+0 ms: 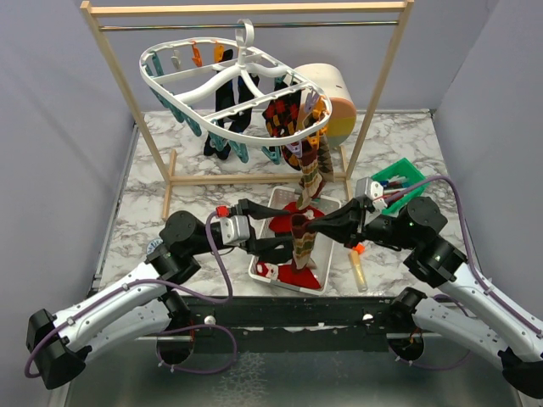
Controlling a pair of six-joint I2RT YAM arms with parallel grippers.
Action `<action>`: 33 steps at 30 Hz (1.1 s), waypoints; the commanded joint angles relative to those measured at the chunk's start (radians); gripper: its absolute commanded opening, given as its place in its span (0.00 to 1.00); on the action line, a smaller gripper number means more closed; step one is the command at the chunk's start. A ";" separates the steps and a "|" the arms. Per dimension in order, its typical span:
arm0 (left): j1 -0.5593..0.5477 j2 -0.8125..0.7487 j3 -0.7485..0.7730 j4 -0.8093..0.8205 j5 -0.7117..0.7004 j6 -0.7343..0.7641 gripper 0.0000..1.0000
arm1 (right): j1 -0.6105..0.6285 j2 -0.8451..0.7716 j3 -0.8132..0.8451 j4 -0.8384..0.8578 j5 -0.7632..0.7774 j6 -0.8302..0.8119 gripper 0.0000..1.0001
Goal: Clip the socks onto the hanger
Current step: Pick up the sock from the bin.
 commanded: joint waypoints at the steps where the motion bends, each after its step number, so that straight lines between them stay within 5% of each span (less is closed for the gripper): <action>1: -0.004 0.010 0.033 0.011 -0.016 -0.058 0.53 | 0.005 -0.011 0.021 -0.015 0.014 -0.022 0.00; 9: -0.005 0.029 0.027 0.009 -0.033 -0.098 0.39 | 0.005 -0.009 0.028 0.000 -0.005 -0.017 0.00; 15: -0.005 0.047 0.036 0.009 -0.066 -0.118 0.53 | 0.005 -0.009 0.028 0.007 -0.013 -0.009 0.00; 20: -0.005 0.059 0.042 0.009 -0.080 -0.119 0.55 | 0.005 -0.011 0.028 0.008 -0.020 -0.005 0.00; 33: -0.005 0.068 0.042 0.005 -0.049 -0.118 0.23 | 0.005 -0.009 0.035 0.000 -0.026 -0.011 0.00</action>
